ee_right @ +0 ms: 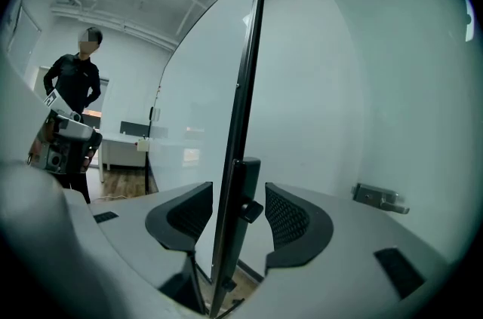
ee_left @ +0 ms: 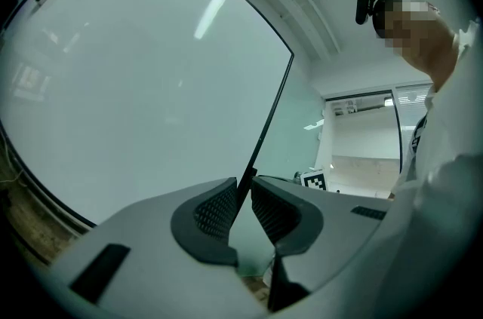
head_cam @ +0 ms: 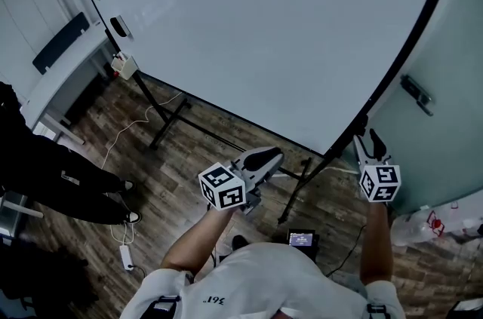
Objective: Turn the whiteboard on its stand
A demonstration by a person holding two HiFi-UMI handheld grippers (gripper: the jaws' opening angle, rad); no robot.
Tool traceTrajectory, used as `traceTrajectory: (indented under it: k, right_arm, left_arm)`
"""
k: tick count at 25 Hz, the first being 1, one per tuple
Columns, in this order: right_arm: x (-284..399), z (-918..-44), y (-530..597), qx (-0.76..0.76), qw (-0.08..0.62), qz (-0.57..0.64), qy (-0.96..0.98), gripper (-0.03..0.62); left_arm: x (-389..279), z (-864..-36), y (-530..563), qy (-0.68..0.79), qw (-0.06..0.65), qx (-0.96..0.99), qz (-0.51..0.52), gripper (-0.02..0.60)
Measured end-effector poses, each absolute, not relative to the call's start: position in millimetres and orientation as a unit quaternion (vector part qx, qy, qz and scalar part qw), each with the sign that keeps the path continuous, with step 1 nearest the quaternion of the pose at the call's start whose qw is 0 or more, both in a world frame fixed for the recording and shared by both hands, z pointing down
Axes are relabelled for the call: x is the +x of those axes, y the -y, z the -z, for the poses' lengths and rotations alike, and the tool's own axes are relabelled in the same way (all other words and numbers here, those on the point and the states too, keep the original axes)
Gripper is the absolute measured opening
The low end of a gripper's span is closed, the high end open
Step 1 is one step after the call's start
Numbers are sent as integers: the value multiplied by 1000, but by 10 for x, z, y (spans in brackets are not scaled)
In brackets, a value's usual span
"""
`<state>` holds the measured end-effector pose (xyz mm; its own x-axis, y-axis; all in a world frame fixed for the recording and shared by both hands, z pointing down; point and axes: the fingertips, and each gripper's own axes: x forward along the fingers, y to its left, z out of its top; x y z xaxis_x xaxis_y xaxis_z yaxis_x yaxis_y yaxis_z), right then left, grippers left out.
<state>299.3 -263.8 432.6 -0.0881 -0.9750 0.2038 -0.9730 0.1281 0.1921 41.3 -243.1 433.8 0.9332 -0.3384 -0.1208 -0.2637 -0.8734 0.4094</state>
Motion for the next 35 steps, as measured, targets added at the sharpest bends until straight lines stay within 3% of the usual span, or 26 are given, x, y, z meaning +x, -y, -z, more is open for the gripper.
traceTrajectory:
  k: [35]
  right_arm:
    - [2274, -4307, 2278, 708, 119, -2, 696, 216]
  left_arm:
    - [-272, -4398, 2455, 117, 193, 970, 86, 49]
